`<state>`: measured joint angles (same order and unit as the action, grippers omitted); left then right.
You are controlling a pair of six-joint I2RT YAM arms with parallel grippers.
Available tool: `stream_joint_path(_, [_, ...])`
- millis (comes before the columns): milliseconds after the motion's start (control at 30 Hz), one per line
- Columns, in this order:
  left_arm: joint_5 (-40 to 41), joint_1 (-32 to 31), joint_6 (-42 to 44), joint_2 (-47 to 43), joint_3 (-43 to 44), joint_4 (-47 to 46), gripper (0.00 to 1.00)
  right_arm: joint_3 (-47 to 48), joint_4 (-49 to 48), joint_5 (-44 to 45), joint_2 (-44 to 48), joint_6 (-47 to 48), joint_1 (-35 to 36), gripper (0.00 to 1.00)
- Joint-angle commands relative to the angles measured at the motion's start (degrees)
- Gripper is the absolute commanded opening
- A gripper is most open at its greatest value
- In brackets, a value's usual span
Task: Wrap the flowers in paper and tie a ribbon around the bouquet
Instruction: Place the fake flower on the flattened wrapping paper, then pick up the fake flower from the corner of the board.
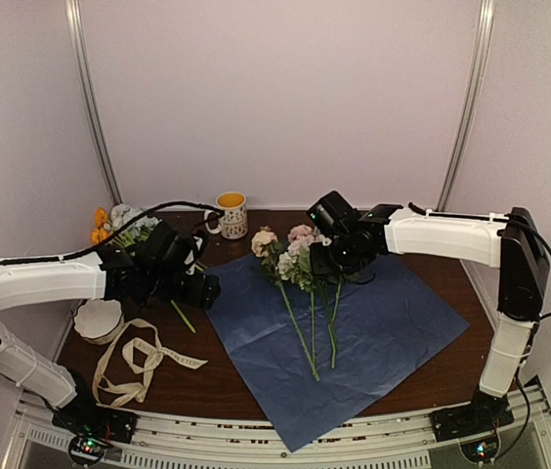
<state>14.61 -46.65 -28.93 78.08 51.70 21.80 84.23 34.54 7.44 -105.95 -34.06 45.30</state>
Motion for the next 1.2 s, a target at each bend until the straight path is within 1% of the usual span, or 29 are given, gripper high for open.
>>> stream_joint_path(0, [3.7, 7.2, -2.2, 1.7, -0.1, 2.5, 0.82, -0.5, 2.2, 4.7, 1.4, -1.0, 0.2, 0.44])
stream_joint_path(133, [2.7, 16.5, -4.1, 4.7, 0.0, 1.7, 0.81, -3.4, 0.1, 4.9, 6.2, -0.5, 1.7, 0.44])
stream_joint_path(200, [2.3, 20.9, -5.0, 7.3, 1.6, 1.5, 0.81, -4.4, 0.1, 5.3, 8.3, -0.3, 2.9, 0.44])
stream_joint_path(300, [0.7, 26.4, -7.1, 13.8, 5.3, 2.5, 0.81, -6.3, 0.2, 6.6, 10.9, 0.1, 4.8, 0.44])
stream_joint_path(367, [-0.3, 29.1, -8.0, 19.1, 10.0, 6.5, 0.8, -7.0, 0.4, 7.1, 11.9, 0.2, 6.2, 0.44])
stream_joint_path(433, [-0.4, 30.4, -8.3, 24.0, 13.7, 8.6, 0.8, -7.4, 1.2, 7.6, 12.5, 0.2, 7.2, 0.44])
stream_joint_path(600, [-2.2, 31.8, -9.8, 31.7, 18.1, 8.2, 0.79, -7.9, 2.7, 8.5, 13.5, 0.0, 9.5, 0.44])
stream_joint_path(733, [-3.8, 32.1, -11.1, 35.1, 19.4, 7.9, 0.73, -8.7, 3.3, 9.3, 14.4, -0.2, 10.4, 0.44])
stream_joint_path(767, [-4.3, 32.2, -11.4, 35.6, 19.3, 7.6, 0.71, -9.0, 3.4, 9.6, 14.8, -0.4, 10.4, 0.44])
stream_joint_path(833, [-5.2, 32.3, -11.7, 36.3, 19.0, 7.1, 0.62, -9.7, 3.4, 10.0, 15.8, -0.7, 10.5, 0.44])
stream_joint_path(1033, [-8.2, 33.0, -11.6, 36.1, 18.3, 5.7, 0.15, -10.7, 3.8, 10.8, 18.9, -0.8, 10.6, 0.45])
stream_joint_path(1067, [-8.6, 33.2, -12.1, 35.9, 17.8, 5.5, 0.03, -10.7, 4.3, 11.1, 19.3, -0.8, 10.6, 0.44])
stream_joint_path(1100, [-8.8, 33.4, -12.5, 35.5, 17.1, 5.3, 0.0, -10.7, 4.5, 11.3, 19.8, -0.7, 10.6, 0.45])
stream_joint_path(1167, [-9.2, 33.6, -13.6, 34.2, 15.2, 3.8, 0.0, -11.0, 4.7, 11.6, 20.7, -0.8, 10.6, 0.45])
